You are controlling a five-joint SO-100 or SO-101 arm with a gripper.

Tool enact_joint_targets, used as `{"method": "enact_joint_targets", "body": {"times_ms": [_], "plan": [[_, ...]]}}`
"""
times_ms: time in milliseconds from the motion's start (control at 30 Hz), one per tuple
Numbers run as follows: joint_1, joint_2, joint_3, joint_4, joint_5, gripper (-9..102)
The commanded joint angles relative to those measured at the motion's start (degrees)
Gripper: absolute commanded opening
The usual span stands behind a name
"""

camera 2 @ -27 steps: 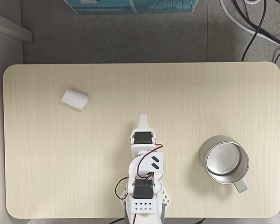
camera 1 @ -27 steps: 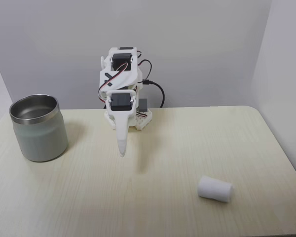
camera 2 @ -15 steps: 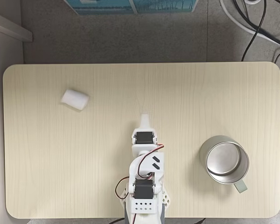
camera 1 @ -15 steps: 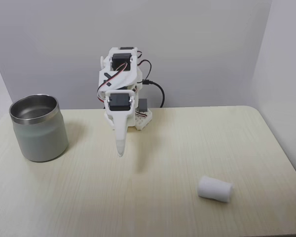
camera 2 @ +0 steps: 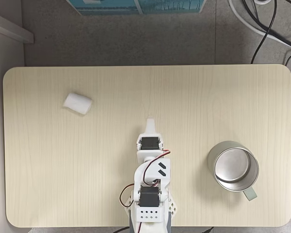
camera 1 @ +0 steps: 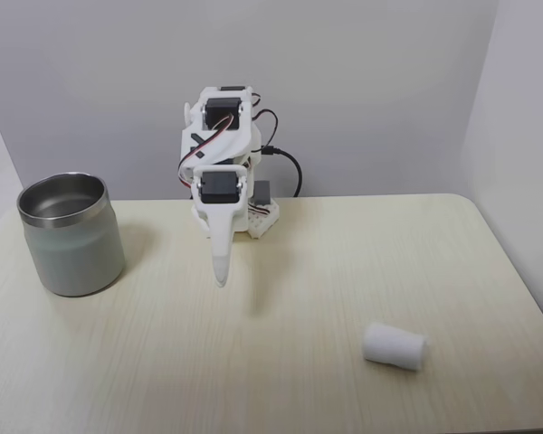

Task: Grasp a dressing and put it in the cup.

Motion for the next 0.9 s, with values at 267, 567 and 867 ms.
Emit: {"method": "enact_joint_targets", "body": {"times_ms": [267,567,867], "plan": [[-9.23,5.45,26.98,12.13,-0.09,0],[-20.13,41.13,53.88,18.81,7.47,5],[-30.41,63.90,70.31,24.61,24.87,27]]}}
